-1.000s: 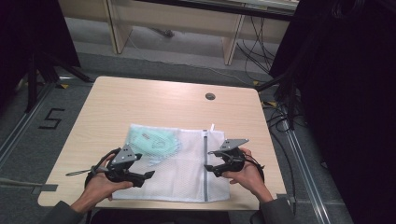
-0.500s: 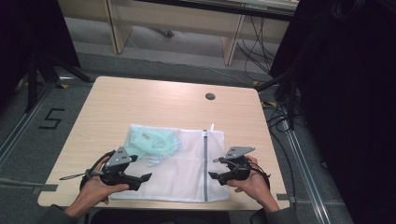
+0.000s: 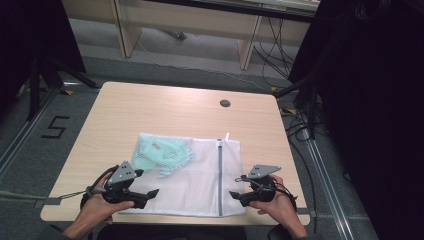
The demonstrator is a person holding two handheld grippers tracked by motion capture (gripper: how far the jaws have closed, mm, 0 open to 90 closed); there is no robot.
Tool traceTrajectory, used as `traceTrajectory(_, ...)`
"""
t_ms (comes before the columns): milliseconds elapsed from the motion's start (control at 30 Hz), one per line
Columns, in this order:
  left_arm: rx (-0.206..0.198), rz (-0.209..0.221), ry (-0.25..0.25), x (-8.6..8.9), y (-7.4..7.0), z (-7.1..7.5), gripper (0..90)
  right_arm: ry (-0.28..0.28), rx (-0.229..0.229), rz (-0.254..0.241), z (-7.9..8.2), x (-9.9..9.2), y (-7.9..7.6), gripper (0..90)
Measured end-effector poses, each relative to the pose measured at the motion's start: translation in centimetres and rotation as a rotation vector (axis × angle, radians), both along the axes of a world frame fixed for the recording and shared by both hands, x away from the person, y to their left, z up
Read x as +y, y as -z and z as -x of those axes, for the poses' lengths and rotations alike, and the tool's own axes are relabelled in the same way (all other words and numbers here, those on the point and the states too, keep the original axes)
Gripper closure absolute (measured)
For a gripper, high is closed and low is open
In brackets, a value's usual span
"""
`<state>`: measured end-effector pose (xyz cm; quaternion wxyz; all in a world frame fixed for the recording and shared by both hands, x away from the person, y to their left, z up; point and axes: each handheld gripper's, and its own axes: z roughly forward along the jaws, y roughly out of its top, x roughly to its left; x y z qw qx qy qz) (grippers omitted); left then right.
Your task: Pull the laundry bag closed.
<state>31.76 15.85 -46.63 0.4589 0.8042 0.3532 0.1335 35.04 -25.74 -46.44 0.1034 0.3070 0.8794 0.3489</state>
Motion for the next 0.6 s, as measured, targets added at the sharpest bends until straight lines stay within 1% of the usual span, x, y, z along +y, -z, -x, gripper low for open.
traceTrajectory(33, -0.001, -0.002, -0.002, -0.01, 0.0, 0.03, 15.2, 0.014, 0.0, -0.014, 0.22, 0.04, 0.21, 27.3)
traceTrajectory(67, -0.002, -0.003, -0.002, -0.01, 0.0, 0.03, 15.2, 0.014, -0.012, -0.014, 0.21, -0.11, 0.29, 27.2)
traceTrajectory(100, -0.003, -0.002, -0.001, -0.02, 0.02, -0.01, 15.2, 0.017, -0.003, -0.009, 0.27, -0.23, 0.27, 27.2)
traceTrajectory(133, -0.001, -0.004, 0.001, -0.01, 0.04, -0.03, 15.2, 0.007, -0.002, 0.006, 0.25, -0.39, 0.24, 27.1)
traceTrajectory(167, 0.0, -0.006, 0.003, 0.01, 0.06, -0.05, 15.2, 0.006, 0.009, 0.013, 0.29, -0.44, 0.2, 27.1)
traceTrajectory(200, 0.001, -0.008, 0.003, 0.02, 0.07, -0.05, 15.2, 0.017, 0.012, 0.008, 0.43, -0.36, 0.33, 27.1)
traceTrajectory(267, -0.001, -0.008, 0.002, 0.04, 0.06, -0.06, 15.2, 0.02, 0.008, 0.005, 0.47, -0.3, 0.39, 27.1)
traceTrajectory(300, -0.002, -0.008, 0.001, 0.06, 0.04, -0.07, 15.2, 0.031, 0.006, -0.016, 0.52, -0.17, 0.49, 27.1)
traceTrajectory(333, -0.009, 0.0, -0.001, 0.04, 0.09, -0.09, 15.2, 0.013, 0.0, -0.003, 0.38, -0.3, 0.39, 27.0)
traceTrajectory(367, -0.01, 0.001, -0.003, 0.06, 0.09, -0.11, 15.2, 0.012, -0.008, -0.003, 0.32, -0.31, 0.4, 27.0)
traceTrajectory(400, -0.011, -0.008, -0.005, 0.12, 0.02, -0.12, 15.2, 0.012, -0.009, -0.003, 0.32, -0.32, 0.4, 27.0)
traceTrajectory(433, -0.016, -0.021, 0.001, 0.21, -0.03, -0.15, 15.2, 0.008, 0.0, 0.01, 0.31, -0.38, 0.28, 27.0)
traceTrajectory(467, -0.017, -0.021, 0.001, 0.22, -0.03, -0.16, 15.2, 0.011, -0.003, 0.005, 0.31, -0.36, 0.33, 27.0)
traceTrajectory(600, -0.015, -0.005, 0.0, 0.12, 0.05, -0.21, 15.2, 0.005, 0.006, 0.017, 0.27, -0.44, 0.18, 26.9)
